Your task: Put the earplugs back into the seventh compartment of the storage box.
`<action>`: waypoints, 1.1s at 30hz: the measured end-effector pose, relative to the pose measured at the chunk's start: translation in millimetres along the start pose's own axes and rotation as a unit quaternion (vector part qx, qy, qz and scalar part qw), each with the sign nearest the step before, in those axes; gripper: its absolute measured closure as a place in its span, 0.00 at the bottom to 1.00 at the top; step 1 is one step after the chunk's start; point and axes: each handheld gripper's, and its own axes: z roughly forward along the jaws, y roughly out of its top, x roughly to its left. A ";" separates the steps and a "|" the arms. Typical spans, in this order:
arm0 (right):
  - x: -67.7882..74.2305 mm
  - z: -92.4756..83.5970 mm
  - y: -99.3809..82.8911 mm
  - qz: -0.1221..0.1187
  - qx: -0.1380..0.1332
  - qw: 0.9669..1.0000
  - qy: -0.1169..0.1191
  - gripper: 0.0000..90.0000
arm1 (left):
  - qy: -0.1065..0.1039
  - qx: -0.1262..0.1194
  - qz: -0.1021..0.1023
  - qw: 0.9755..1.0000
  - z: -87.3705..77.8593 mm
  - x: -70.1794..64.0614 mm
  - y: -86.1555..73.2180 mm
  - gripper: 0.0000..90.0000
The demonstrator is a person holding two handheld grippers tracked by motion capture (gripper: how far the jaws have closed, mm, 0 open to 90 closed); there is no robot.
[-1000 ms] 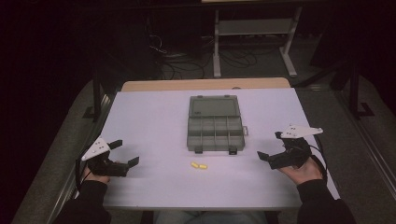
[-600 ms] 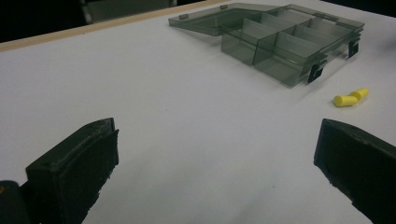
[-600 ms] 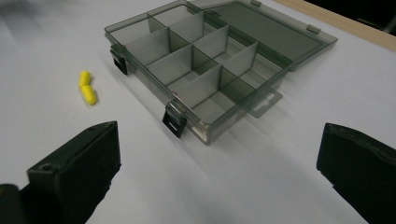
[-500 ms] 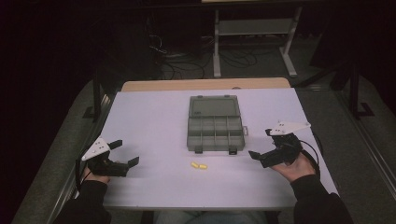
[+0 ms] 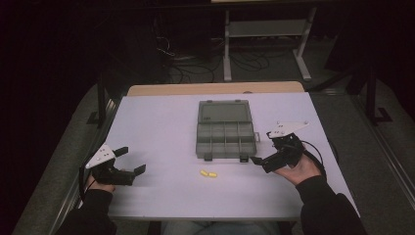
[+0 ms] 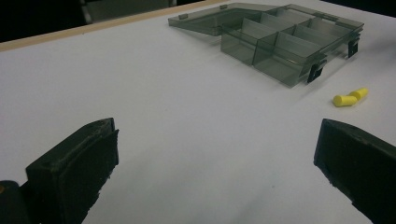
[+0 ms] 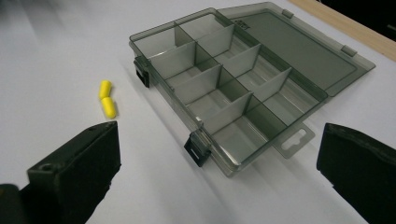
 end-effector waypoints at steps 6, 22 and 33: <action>4.1 7.2 7.8 -0.008 0.009 1.000 0.012 0.00 | 0.000 0.000 0.000 1.000 0.0 0.0 0.0 0.00; 20.6 31.4 24.0 -0.035 0.037 0.998 0.043 0.00 | -0.001 0.000 0.001 1.000 0.1 -0.2 0.0 0.00; 36.8 52.3 33.2 -0.056 0.058 0.994 0.069 0.00 | -0.002 0.000 0.001 1.000 0.4 -0.1 0.0 0.00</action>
